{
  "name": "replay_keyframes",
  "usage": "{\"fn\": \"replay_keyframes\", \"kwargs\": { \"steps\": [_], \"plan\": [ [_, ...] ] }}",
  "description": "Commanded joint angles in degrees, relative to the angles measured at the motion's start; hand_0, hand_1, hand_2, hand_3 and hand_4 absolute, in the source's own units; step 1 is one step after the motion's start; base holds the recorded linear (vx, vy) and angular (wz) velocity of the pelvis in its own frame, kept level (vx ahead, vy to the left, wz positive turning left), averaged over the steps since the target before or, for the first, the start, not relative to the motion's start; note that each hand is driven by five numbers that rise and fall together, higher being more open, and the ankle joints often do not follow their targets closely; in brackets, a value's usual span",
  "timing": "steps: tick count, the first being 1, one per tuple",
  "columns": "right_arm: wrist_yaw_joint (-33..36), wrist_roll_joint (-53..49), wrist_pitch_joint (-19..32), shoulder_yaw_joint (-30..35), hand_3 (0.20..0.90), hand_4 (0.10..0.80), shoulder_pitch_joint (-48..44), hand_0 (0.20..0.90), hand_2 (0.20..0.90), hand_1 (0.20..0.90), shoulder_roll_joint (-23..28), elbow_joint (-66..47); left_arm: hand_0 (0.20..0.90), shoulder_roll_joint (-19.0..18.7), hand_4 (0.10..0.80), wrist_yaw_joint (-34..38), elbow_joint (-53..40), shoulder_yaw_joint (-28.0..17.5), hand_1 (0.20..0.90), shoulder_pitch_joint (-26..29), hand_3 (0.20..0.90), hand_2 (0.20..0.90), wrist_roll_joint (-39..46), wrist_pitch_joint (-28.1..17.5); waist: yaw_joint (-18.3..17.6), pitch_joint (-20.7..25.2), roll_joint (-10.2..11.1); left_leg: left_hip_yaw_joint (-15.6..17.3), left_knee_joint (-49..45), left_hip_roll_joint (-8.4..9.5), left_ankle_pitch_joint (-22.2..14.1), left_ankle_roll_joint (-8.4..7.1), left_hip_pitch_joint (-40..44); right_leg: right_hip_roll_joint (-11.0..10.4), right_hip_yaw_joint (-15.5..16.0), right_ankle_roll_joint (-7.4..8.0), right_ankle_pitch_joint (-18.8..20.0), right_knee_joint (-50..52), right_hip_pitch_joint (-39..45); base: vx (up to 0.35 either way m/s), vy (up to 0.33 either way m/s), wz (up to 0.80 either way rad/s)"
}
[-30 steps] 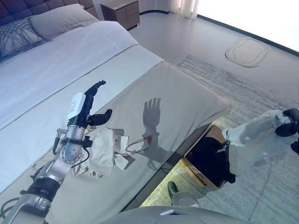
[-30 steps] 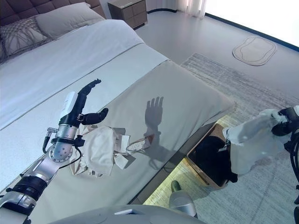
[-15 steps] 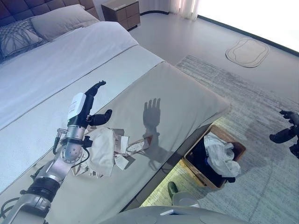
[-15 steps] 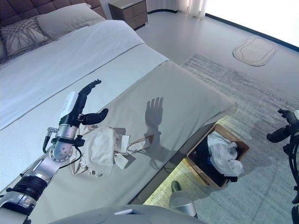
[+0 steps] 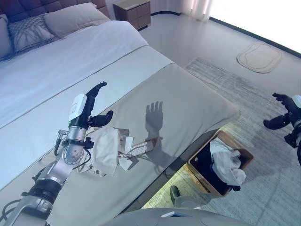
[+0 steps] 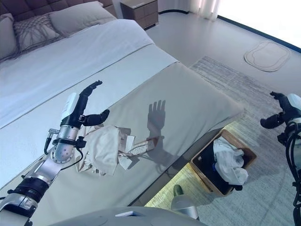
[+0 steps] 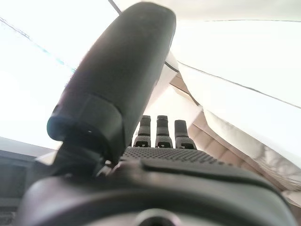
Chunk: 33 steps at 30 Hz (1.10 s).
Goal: Pick up the clothes from the bed and place them into the basket
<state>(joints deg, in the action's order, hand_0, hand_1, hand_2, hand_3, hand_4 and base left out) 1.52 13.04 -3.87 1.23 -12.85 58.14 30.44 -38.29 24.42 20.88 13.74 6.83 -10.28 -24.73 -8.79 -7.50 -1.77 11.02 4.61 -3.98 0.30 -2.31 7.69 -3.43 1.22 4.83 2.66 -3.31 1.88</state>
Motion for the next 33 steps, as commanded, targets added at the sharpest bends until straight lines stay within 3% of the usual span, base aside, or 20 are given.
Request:
{"fn": "replay_keyframes", "kwargs": {
  "steps": [1, 12, 20, 27, 32, 33],
  "plan": [
    [3.9, 4.2, 1.9, -2.1, 0.900, 0.800, -9.5, 0.900, 0.900, 0.900, 1.3, -3.8, 0.900, -2.1, 0.800, 4.2, -5.5, -3.1, 0.900, 2.9, 0.900, 0.900, -0.5, -1.7, 3.8, 3.2, 2.4, -1.7, -6.1, 0.90, -4.1, 0.50, -3.0, 0.9, 2.4, -0.66, -2.8, 6.6, -2.1, -0.036, -0.002, 0.29],
    [4.6, 12.3, 0.6, -18.7, 0.900, 0.800, -21.4, 0.900, 0.900, 0.900, -7.5, -4.0, 0.900, -1.1, 0.800, 5.4, -7.1, -5.7, 0.900, 0.0, 0.900, 0.900, -2.4, -0.7, 12.9, -1.6, 3.0, -9.5, -6.9, 3.31, -2.3, 1.11, -7.7, -0.7, 8.7, -1.91, -4.8, 8.4, -2.4, -0.010, -0.013, 0.33],
    [6.4, 13.3, -2.6, -27.0, 0.900, 0.800, -31.7, 0.900, 0.900, 0.900, -8.2, 0.8, 0.900, -3.6, 0.800, 4.7, -11.5, -7.6, 0.900, -0.1, 0.900, 0.900, -0.4, -1.1, 19.2, -8.7, 1.9, -15.0, -13.2, 5.35, -1.9, 0.98, -14.0, -2.4, 14.8, -3.90, -7.5, 13.8, -4.3, -0.039, -0.005, 0.56],
    [7.9, 11.3, -9.1, -33.2, 0.900, 0.800, -43.2, 0.900, 0.900, 0.900, -7.6, 6.1, 0.900, -5.7, 0.800, 3.9, -14.9, -7.7, 0.900, -1.0, 0.900, 0.900, 1.3, -2.8, 26.5, -16.7, -0.1, -20.5, -22.0, 8.08, -3.2, 1.37, -21.1, -5.1, 21.1, -6.47, -12.6, 25.6, -8.2, 0.007, -0.025, 0.52],
    [7.3, 11.6, -10.8, -35.7, 0.900, 0.800, -47.1, 0.900, 0.900, 0.900, -7.4, 7.3, 0.900, -6.1, 0.800, 5.3, -15.7, -6.6, 0.900, -1.1, 0.900, 0.900, 0.6, -2.7, 28.6, -19.6, -0.6, -21.9, -25.4, 9.52, -3.7, 1.74, -24.3, -6.0, 22.9, -7.32, -14.0, 29.4, -9.7, 0.062, -0.029, 0.41],
    [7.1, 11.4, -11.4, -36.8, 0.900, 0.800, -49.0, 0.900, 0.900, 0.900, -6.9, 7.5, 0.900, -6.4, 0.800, 5.6, -16.2, -6.6, 0.900, -1.3, 0.900, 0.900, 0.4, -2.6, 29.4, -20.5, -0.3, -22.4, -26.6, 10.08, -5.4, 1.79, -24.9, -6.1, 22.6, -7.13, -15.8, 31.2, -10.2, 0.086, -0.085, 0.35]
  ]
}}
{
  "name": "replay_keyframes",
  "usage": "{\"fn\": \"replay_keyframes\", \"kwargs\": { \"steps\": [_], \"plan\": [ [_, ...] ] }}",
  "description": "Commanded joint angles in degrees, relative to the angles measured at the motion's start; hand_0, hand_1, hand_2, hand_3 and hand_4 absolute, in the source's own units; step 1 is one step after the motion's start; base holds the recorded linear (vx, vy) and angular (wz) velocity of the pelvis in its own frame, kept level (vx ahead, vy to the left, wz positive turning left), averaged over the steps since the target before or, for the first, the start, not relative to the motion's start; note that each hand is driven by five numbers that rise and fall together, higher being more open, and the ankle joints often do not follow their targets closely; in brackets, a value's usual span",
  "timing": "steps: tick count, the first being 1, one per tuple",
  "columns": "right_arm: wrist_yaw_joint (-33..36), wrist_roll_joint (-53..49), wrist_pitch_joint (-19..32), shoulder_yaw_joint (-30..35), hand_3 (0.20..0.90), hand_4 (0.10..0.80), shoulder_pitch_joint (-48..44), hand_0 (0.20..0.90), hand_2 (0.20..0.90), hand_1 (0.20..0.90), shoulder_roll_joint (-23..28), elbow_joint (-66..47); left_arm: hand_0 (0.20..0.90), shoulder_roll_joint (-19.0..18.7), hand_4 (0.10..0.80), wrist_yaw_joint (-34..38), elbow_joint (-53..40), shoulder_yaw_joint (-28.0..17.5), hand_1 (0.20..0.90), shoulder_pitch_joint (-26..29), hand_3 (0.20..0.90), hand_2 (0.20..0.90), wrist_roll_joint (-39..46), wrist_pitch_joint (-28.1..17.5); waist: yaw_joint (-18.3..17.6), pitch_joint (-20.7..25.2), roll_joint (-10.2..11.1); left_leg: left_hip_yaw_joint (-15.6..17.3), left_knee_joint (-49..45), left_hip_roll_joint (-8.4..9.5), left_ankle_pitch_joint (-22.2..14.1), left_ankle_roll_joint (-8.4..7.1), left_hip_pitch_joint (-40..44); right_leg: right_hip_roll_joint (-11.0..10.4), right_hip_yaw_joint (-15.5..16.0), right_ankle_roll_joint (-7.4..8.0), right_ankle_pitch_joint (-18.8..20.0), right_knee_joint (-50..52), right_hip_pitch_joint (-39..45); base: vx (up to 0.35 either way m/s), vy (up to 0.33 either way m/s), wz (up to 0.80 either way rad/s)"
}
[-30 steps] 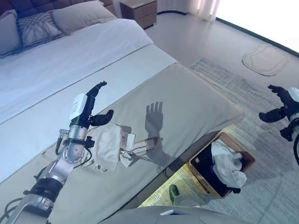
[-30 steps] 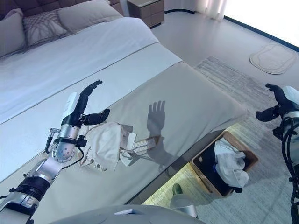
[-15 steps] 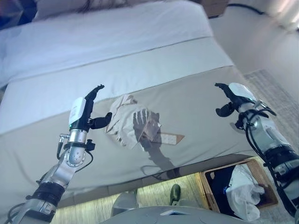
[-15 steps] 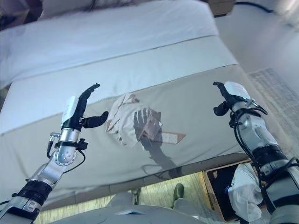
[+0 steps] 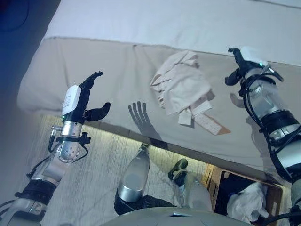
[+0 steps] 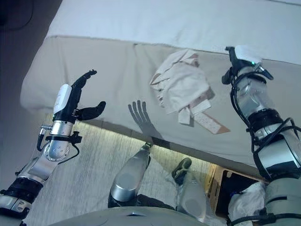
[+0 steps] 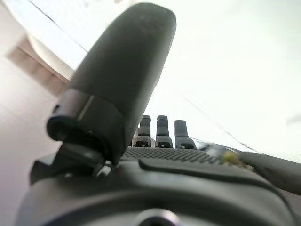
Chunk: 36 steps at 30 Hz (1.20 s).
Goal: Pick up the clothes from the bed and place them into the basket
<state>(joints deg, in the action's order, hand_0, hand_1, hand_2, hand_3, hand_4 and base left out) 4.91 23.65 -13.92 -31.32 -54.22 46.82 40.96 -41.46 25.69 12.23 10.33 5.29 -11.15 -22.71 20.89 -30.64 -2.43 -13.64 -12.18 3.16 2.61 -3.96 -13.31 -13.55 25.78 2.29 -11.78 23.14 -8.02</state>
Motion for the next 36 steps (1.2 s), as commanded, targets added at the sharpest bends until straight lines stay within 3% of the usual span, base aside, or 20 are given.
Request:
{"fn": "replay_keyframes", "kwargs": {
  "steps": [1, 12, 23, 29, 36],
  "plan": [
    [3.2, 0.8, -1.8, -4.9, 0.900, 0.800, -9.1, 0.900, 0.900, 0.900, 4.5, -2.7, 0.900, -3.6, 0.800, 4.5, -8.0, -3.4, 0.900, 0.1, 0.900, 0.900, 1.1, -4.4, 0.3, 1.9, 0.6, 2.1, -10.4, 3.31, -7.8, 3.56, -4.7, 4.0, -1.9, -4.66, -1.7, 5.6, -1.0, 0.088, -0.088, 0.32],
    [1.9, -0.5, -4.2, -9.0, 0.900, 0.800, -15.5, 0.900, 0.900, 0.900, 3.4, -0.5, 0.900, -4.3, 0.800, 8.2, -10.1, -1.7, 0.900, 0.5, 0.900, 0.900, 1.3, -3.7, 2.1, 0.8, 0.2, 2.0, -18.3, 5.56, -9.4, 5.12, -14.7, 2.6, -0.6, -5.35, -4.0, 15.5, -10.6, 0.004, 0.016, 0.08],
    [-1.6, -1.6, -4.8, -13.3, 0.900, 0.800, -20.8, 0.900, 0.900, 0.900, 0.5, 8.9, 0.900, -4.0, 0.800, 11.9, -11.8, 1.5, 0.900, 1.7, 0.900, 0.900, -0.3, -2.4, 2.7, 0.8, -1.5, 3.2, -22.4, 6.14, -9.5, 6.43, -24.8, 1.7, -0.9, -4.95, -4.4, 21.8, -21.8, -0.039, 0.031, 0.05],
    [-1.5, -4.2, -2.6, -14.4, 0.900, 0.800, -22.2, 0.900, 0.900, 0.900, -1.1, 13.6, 0.900, -4.5, 0.800, 14.8, -11.9, 3.0, 0.900, 3.1, 0.900, 0.900, -0.1, -2.3, 2.7, 0.8, -3.2, 3.6, -25.7, 6.62, -10.4, 7.08, -29.2, 1.5, -2.1, -5.01, -5.2, 25.5, -27.1, -0.053, 0.051, 0.01],
    [-2.5, -4.9, -3.4, -16.9, 0.900, 0.800, -27.1, 0.900, 0.900, 0.900, -2.2, 19.0, 0.900, -4.2, 0.800, 17.4, -13.2, 3.9, 0.900, 3.5, 0.900, 0.900, -0.3, -1.1, 3.3, 0.8, -5.7, 4.9, -32.6, 7.11, -12.1, 7.65, -36.9, 0.5, -4.0, -5.05, -6.5, 31.8, -35.6, -0.069, 0.046, 0.00]
  ]
}}
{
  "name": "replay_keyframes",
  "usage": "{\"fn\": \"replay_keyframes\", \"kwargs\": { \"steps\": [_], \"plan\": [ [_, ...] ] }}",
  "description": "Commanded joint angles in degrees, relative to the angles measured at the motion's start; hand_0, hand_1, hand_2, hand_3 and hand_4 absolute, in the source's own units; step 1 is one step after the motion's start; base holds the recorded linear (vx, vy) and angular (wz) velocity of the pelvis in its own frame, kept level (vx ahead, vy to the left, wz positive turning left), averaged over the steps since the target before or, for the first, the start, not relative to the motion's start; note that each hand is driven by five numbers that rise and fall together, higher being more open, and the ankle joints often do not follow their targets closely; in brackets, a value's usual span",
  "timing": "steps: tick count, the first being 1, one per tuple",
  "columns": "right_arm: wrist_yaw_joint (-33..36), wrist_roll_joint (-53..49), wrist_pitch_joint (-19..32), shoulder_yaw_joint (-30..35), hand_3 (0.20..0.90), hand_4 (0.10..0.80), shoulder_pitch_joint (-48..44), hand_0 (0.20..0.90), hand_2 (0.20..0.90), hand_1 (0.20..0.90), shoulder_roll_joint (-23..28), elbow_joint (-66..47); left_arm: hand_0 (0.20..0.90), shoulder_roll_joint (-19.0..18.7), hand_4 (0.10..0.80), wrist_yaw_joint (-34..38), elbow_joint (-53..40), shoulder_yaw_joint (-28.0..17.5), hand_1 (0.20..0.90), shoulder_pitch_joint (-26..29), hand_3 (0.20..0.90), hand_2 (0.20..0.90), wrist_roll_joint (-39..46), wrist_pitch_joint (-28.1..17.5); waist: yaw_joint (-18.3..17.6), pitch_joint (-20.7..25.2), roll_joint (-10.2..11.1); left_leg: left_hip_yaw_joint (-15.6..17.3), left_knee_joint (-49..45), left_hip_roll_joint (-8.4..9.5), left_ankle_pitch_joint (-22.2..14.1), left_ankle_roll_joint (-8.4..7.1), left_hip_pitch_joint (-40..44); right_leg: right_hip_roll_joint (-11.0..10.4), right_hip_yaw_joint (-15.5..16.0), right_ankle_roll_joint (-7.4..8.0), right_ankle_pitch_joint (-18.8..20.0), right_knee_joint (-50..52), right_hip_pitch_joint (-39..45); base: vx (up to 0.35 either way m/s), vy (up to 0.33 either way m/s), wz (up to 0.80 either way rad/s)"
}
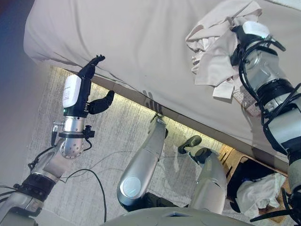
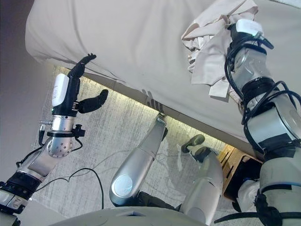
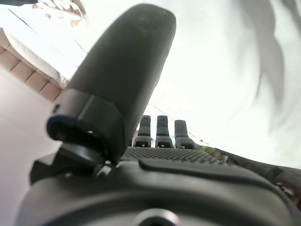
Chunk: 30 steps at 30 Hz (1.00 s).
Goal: Pick up the clothes from the bed and place them into the basket
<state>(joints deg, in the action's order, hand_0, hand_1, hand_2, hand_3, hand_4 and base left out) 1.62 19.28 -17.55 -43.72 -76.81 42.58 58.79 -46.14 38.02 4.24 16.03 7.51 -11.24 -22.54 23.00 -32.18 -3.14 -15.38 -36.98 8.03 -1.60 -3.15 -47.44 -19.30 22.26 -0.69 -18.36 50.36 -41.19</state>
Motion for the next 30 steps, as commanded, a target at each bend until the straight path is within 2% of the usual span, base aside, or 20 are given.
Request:
{"fn": "replay_keyframes", "kwargs": {
  "steps": [1, 2, 3, 4, 10, 17, 25, 30],
  "plan": [
    [0.2, -0.6, 0.2, -5.1, 0.900, 0.800, -5.2, 0.900, 0.900, 0.900, 1.9, 1.6, 0.900, 0.6, 0.800, 5.2, -5.3, -1.9, 0.900, 1.2, 0.900, 0.900, -0.3, -1.4, 1.3, 2.4, -5.2, 6.8, -8.3, 2.21, -7.9, 6.97, -3.6, 6.2, -0.6, -2.14, -0.1, 5.1, -3.4, -0.061, 0.019, -0.01],
    [-0.3, -1.0, 0.2, -5.8, 0.900, 0.800, -5.8, 0.900, 0.900, 0.900, 1.8, 2.0, 0.900, 0.7, 0.800, 5.3, -5.5, -2.1, 0.900, 1.0, 0.900, 0.900, -0.4, -1.5, 1.4, 2.4, -5.3, 6.9, -8.6, 2.21, -7.9, 7.06, -4.2, 6.2, -0.7, -2.17, -0.1, 5.5, -4.2, -0.053, 0.013, -0.03],
    [-0.4, -1.6, 0.3, -6.2, 0.604, 0.504, -6.1, 0.646, 0.646, 0.646, 1.8, 2.3, 0.900, 0.8, 0.800, 5.2, -5.8, -2.2, 0.900, 0.9, 0.900, 0.900, -0.5, -1.4, 1.4, 2.4, -5.4, 6.9, -8.8, 2.20, -7.9, 7.09, -4.7, 6.3, -0.8, -2.17, -0.1, 5.7, -4.6, -0.055, 0.010, -0.03],
    [-0.1, -3.1, 1.2, -6.6, 0.200, 0.100, -6.5, 0.300, 0.300, 0.300, 2.0, 2.6, 0.900, 0.8, 0.800, 5.2, -6.0, -2.5, 0.900, 0.6, 0.900, 0.900, -0.5, -1.6, 1.4, 2.4, -5.5, 7.0, -8.8, 2.16, -7.8, 7.11, -5.2, 6.3, -1.0, -2.16, 0.0, 5.8, -5.2, -0.062, 0.005, -0.04],
    [2.3, -6.3, 4.3, -5.6, 0.200, 0.100, -6.6, 0.300, 0.300, 0.300, 2.4, 1.4, 0.900, 0.4, 0.800, 5.7, -6.6, -3.4, 0.900, -0.5, 0.900, 0.900, -0.8, -1.9, 0.9, 2.4, -4.6, 7.0, -9.5, 1.75, -8.0, 7.15, -5.7, 7.3, -1.3, -2.10, 0.1, 6.3, -6.0, -0.041, -0.015, 0.02],
    [0.3, -9.6, 3.9, -3.1, 0.200, 0.100, -5.0, 0.300, 0.300, 0.300, 2.1, 0.8, 0.900, -0.2, 0.800, 4.8, -6.3, -3.6, 0.900, 0.1, 0.900, 0.900, 0.1, -0.3, 0.1, 2.4, -3.5, 7.0, -7.7, 0.58, -7.9, 6.64, -2.2, 8.2, -1.6, -1.88, 0.5, 4.6, -2.6, -0.019, -0.007, -0.05],
    [2.1, -14.0, 5.5, 1.4, 0.200, 0.100, -1.9, 0.300, 0.300, 0.300, 2.7, 0.5, 0.900, -0.5, 0.800, 4.1, -4.3, -4.4, 0.900, -0.9, 0.900, 0.900, 0.6, -1.3, -0.7, 2.4, -2.5, 6.3, -1.6, -0.31, -6.6, 5.60, 6.6, 8.4, -1.8, -1.63, 1.6, -0.9, 6.2, -0.002, -0.022, -0.02],
    [4.2, -18.1, 7.8, 5.1, 0.200, 0.100, 0.9, 0.300, 0.300, 0.300, 4.2, -1.3, 0.900, -0.4, 0.800, -0.8, -1.8, -5.5, 0.900, -1.5, 0.900, 0.900, 2.3, 1.7, -1.7, 2.4, -1.3, 5.6, 1.9, -1.04, -6.8, 5.23, 15.4, 7.8, -1.8, -1.46, 2.0, -5.2, 14.9, 0.068, -0.019, -0.06]
  ]
}}
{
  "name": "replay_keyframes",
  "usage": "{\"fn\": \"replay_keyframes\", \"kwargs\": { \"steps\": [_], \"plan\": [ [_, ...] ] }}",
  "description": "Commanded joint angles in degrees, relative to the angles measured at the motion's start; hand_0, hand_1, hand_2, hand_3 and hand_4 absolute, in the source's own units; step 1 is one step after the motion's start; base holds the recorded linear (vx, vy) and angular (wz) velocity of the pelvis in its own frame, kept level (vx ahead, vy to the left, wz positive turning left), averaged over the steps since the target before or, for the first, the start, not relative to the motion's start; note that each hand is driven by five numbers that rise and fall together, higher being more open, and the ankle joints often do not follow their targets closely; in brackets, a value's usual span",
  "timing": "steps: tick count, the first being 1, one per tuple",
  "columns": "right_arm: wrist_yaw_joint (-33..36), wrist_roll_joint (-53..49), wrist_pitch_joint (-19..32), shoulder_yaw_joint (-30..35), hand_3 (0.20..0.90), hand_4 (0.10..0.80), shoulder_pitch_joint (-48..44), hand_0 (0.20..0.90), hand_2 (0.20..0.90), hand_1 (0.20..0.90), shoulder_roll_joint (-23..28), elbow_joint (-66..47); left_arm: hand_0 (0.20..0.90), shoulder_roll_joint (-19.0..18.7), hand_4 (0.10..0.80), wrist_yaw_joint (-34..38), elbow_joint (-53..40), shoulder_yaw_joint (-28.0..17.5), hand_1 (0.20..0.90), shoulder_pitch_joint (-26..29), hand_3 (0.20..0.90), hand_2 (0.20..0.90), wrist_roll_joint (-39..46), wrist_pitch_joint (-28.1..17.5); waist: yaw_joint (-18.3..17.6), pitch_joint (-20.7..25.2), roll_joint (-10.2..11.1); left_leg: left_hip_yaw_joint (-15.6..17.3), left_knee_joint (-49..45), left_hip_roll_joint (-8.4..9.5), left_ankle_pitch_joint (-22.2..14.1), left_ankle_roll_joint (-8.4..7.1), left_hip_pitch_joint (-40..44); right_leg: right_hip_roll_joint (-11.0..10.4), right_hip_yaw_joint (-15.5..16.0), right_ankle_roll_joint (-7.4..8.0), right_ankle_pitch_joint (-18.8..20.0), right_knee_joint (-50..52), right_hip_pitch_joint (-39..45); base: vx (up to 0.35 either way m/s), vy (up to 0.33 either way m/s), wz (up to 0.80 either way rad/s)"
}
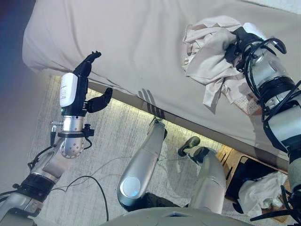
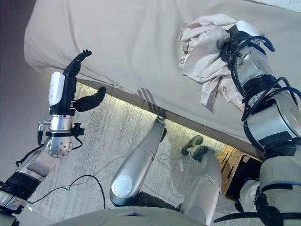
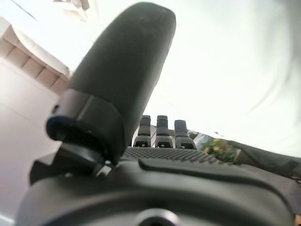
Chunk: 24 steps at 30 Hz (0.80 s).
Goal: Pick up the clothes from the bed and place them into the basket
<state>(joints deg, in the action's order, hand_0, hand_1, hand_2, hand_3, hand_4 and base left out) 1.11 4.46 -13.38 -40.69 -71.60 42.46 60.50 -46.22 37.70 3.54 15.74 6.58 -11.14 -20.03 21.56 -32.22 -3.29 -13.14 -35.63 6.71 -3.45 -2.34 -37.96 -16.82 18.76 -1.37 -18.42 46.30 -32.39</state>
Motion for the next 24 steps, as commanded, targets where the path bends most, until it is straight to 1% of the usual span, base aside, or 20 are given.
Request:
{"fn": "replay_keyframes", "kwargs": {
  "steps": [1, 4, 5, 7, 9, 11, 14, 17, 20, 24],
  "plan": [
    [4.9, -4.5, 4.2, 3.1, 0.200, 0.100, -3.8, 0.300, 0.300, 0.300, 4.8, -4.0, 0.900, -0.3, 0.800, -1.3, -0.5, -5.7, 0.900, -1.1, 0.900, 0.900, 2.4, -0.7, -0.6, 2.4, -0.9, 3.4, 1.2, 0.03, -5.1, 4.34, 7.8, 5.3, 1.6, -0.73, 2.2, -2.0, 7.9, 0.076, -0.001, -0.22],
    [6.1, -5.8, 5.5, 6.0, 0.200, 0.100, -1.7, 0.300, 0.300, 0.300, 5.8, -6.6, 0.900, -0.4, 0.800, -2.4, -0.1, -7.0, 0.900, -1.7, 0.900, 0.900, 2.7, -1.3, -1.5, 2.4, -0.3, 3.7, 2.9, -0.75, -5.5, 4.15, 12.1, 5.3, 1.6, -0.56, 2.6, -4.8, 12.3, 0.045, 0.003, -0.22],
    [6.4, -5.7, 6.1, 7.2, 0.200, 0.100, -0.6, 0.300, 0.300, 0.300, 6.4, -7.9, 0.900, -0.2, 0.800, -2.9, 0.0, -7.5, 0.900, -1.7, 0.900, 0.900, 2.6, -1.2, -2.0, 2.4, -0.1, 4.1, 4.8, -1.31, -3.7, 4.16, 13.9, 5.4, 2.3, -1.07, 4.6, -7.5, 14.4, -0.012, 0.016, -0.12],
    [7.2, -6.1, 7.3, 8.4, 0.200, 0.100, 1.1, 0.300, 0.300, 0.300, 7.5, -9.5, 0.900, 0.4, 0.800, -3.3, 0.4, -7.8, 0.900, -1.8, 0.900, 0.900, 2.3, -1.5, -2.8, 2.4, 0.2, 4.5, 6.9, -1.97, -3.5, 3.93, 17.7, 5.8, 2.1, -0.83, 5.4, -10.8, 18.5, 0.049, 0.008, -0.20],
    [7.0, -7.3, 7.5, 9.9, 0.200, 0.100, 3.6, 0.300, 0.300, 0.300, 9.1, -12.9, 0.900, 0.6, 0.800, -3.7, 0.4, -8.3, 0.900, -2.5, 0.900, 0.900, 2.3, -1.5, -4.1, 4.1, 0.9, 5.1, 8.9, -2.87, -3.5, 3.54, 20.9, 6.2, 1.3, -0.49, 6.3, -14.1, 21.8, 0.115, 0.001, -0.22],
    [7.8, -7.7, 8.2, 10.9, 0.200, 0.100, 5.3, 0.300, 0.300, 0.300, 9.7, -14.3, 0.900, 0.8, 0.800, -3.9, 0.8, -8.5, 0.900, -2.9, 0.900, 0.900, 2.1, -2.1, -4.8, 5.2, 1.3, 5.6, 10.1, -3.33, -3.5, 3.36, 22.3, 6.5, 0.8, -0.26, 6.8, -15.7, 23.0, 0.088, -0.007, -0.23],
    [6.3, -7.9, 9.4, 14.5, 0.200, 0.100, 11.2, 0.300, 0.300, 0.300, 12.6, -19.6, 0.900, 1.3, 0.800, -5.8, 2.1, -8.7, 0.900, -3.9, 0.900, 0.900, 2.3, -0.7, -8.0, 10.3, 3.2, 7.7, 15.1, -4.80, -3.1, 2.54, 28.4, 8.5, -1.5, 0.69, 8.7, -24.0, 28.7, 0.180, -0.011, -0.39],
    [5.1, -7.8, 10.9, 18.1, 0.200, 0.100, 15.6, 0.300, 0.300, 0.300, 14.4, -21.8, 0.900, 1.8, 0.800, -6.9, 2.6, -8.7, 0.900, -4.0, 0.900, 0.900, 1.9, -0.2, -10.3, 14.0, 4.0, 9.7, 18.2, -5.65, -2.5, 2.08, 31.7, 9.5, -2.4, 1.13, 10.2, -28.9, 31.8, 0.155, -0.022, -0.37],
    [3.8, -7.2, 10.7, 22.2, 0.200, 0.100, 20.4, 0.300, 0.300, 0.300, 15.9, -24.4, 0.900, 2.5, 0.800, -8.5, 3.2, -9.3, 0.900, -4.1, 0.900, 0.900, 1.9, 0.4, -12.3, 17.5, 4.8, 11.0, 20.4, -5.94, -2.2, 1.98, 34.1, 10.4, -3.8, 1.61, 11.5, -32.2, 33.5, 0.155, -0.048, -0.27],
    [3.0, -6.6, 10.9, 26.7, 0.200, 0.100, 24.9, 0.300, 0.300, 0.300, 17.3, -26.7, 0.900, 3.4, 0.800, -8.9, 4.6, -9.2, 0.900, -3.8, 0.900, 0.900, 2.1, 0.2, -14.6, 20.5, 5.3, 12.8, 23.5, -6.65, -1.8, 1.89, 36.6, 11.2, -5.9, 2.51, 13.3, -36.0, 34.7, 0.075, -0.031, -0.31]
  ]
}}
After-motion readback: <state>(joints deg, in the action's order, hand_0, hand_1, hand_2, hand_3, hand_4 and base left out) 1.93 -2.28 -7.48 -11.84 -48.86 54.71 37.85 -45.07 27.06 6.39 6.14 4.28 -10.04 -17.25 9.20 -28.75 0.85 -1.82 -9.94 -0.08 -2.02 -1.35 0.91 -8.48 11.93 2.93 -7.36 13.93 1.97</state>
